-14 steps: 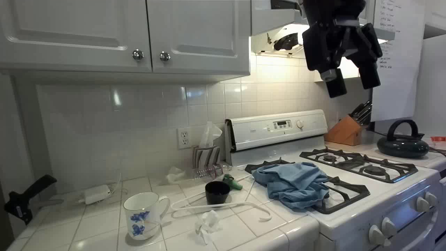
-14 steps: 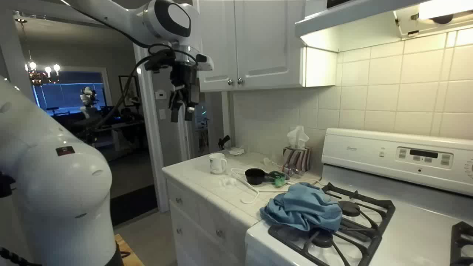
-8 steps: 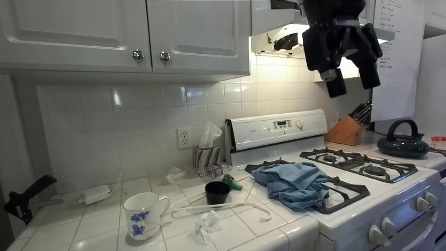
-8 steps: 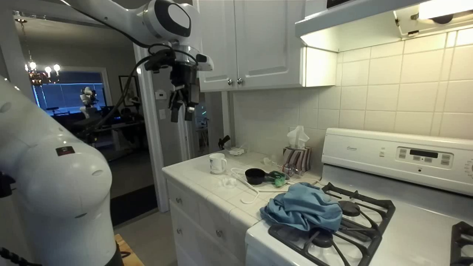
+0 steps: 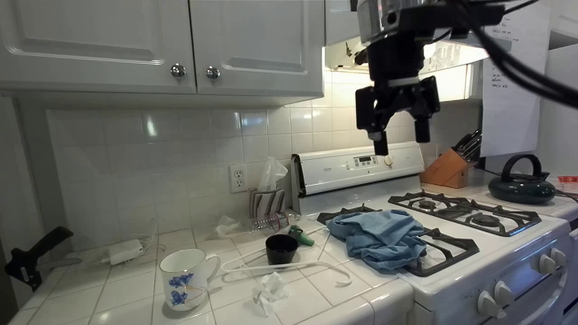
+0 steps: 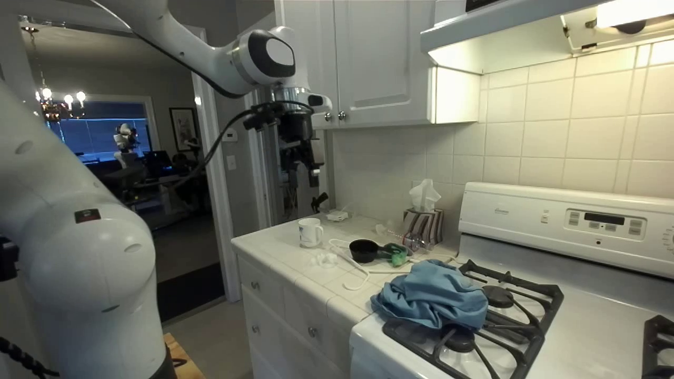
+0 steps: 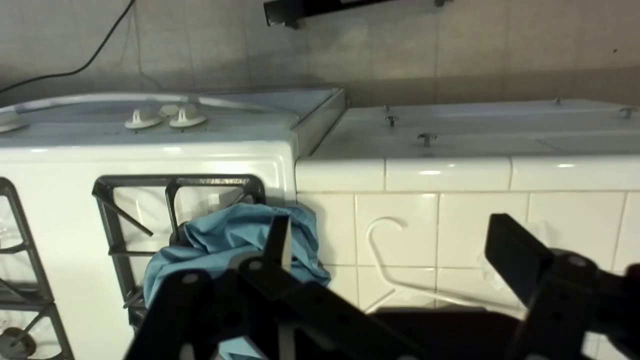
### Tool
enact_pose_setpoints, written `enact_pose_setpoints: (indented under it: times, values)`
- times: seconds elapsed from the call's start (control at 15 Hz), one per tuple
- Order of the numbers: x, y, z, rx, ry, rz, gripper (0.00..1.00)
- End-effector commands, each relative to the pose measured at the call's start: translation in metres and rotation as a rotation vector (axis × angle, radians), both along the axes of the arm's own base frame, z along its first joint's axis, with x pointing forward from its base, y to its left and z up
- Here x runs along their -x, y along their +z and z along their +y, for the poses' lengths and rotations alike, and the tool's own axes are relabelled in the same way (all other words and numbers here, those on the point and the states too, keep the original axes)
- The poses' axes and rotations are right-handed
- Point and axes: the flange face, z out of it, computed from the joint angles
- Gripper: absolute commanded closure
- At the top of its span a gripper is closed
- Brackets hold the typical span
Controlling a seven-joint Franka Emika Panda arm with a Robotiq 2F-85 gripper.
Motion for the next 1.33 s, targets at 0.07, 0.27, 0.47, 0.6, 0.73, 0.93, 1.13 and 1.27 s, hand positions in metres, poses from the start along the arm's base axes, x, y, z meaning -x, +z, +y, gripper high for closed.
enact_pose_setpoints:
  times: [0.07,0.27,0.47,0.6,0.73,0.93,1.13,1.27]
  values:
    - [-0.072,-0.058,-0.033,0.08,-0.031,-0.046,0.0]
    - [-0.114,-0.092,-0.046,0.123,-0.067,-0.056,0.0]
    - [-0.101,-0.096,-0.049,0.107,-0.07,-0.033,0.0]
    - [-0.102,-0.1,-0.049,0.106,-0.07,-0.025,0.0]
    - [-0.1,-0.093,-0.048,0.107,-0.069,-0.039,0.0]
    - [-0.103,-0.096,-0.046,0.102,-0.033,-0.058,0.0]
    - [-0.138,-0.123,-0.032,0.022,0.123,-0.16,0.0]
    - [-0.163,-0.144,-0.016,-0.01,0.225,-0.224,0.0]
